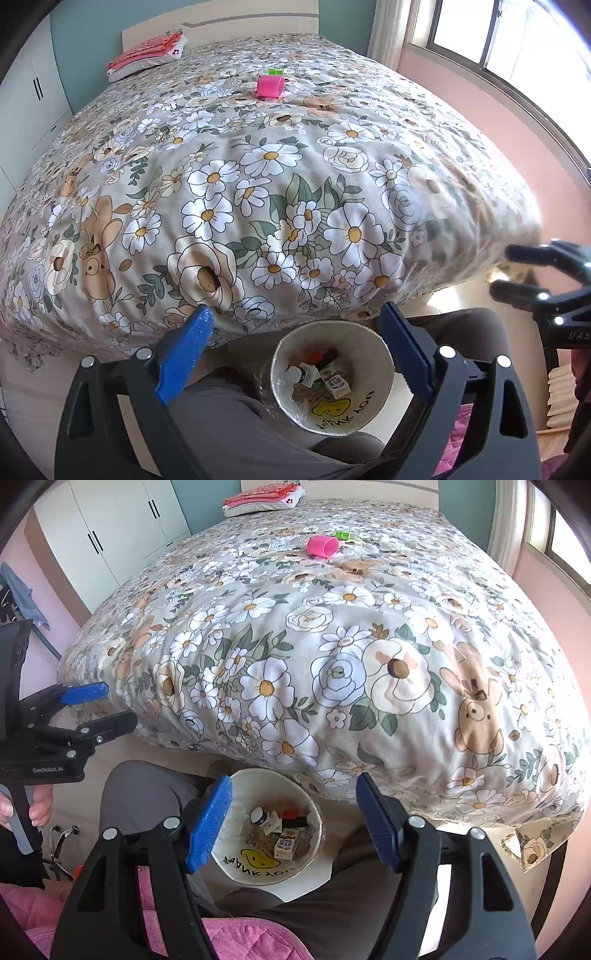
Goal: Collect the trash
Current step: 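Move both open grippers back toward the pink cup and green tray on the bed, then grasp the pink cup with the left gripper while the right gripper grasps the green block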
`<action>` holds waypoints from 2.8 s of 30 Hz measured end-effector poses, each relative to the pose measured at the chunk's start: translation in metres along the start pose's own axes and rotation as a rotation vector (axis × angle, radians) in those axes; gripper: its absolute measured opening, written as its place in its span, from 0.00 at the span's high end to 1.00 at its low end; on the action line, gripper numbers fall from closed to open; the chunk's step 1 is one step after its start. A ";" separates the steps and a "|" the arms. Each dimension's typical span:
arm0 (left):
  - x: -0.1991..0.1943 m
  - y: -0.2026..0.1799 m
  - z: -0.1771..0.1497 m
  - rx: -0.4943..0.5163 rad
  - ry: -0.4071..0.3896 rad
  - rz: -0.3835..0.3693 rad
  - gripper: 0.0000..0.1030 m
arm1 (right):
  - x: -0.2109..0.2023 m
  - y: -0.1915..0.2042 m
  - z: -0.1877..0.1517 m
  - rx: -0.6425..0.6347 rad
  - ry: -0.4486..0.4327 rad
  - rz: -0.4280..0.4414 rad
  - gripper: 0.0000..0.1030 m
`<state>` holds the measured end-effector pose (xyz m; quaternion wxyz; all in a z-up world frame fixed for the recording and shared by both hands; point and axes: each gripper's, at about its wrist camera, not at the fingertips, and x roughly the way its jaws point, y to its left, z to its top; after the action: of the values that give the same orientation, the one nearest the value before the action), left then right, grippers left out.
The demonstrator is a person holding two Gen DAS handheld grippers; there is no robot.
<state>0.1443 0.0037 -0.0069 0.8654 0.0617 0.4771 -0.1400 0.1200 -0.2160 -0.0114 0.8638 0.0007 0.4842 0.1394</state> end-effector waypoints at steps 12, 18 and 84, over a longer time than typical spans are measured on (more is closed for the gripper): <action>0.002 -0.003 0.062 0.072 -0.063 0.056 0.10 | -0.038 -0.021 0.072 -0.034 -0.148 -0.045 0.31; 0.010 -0.005 0.091 0.084 -0.083 0.047 0.10 | -0.037 -0.031 0.109 -0.035 -0.187 -0.060 0.31; 0.359 0.074 0.406 0.074 -0.105 -0.073 0.37 | 0.417 -0.123 0.581 -0.395 0.084 -0.042 0.53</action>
<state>0.6765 -0.0887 -0.0941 0.8807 0.0690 0.4275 -0.1920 0.8412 -0.1560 -0.0686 0.8288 -0.1849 0.4829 0.2136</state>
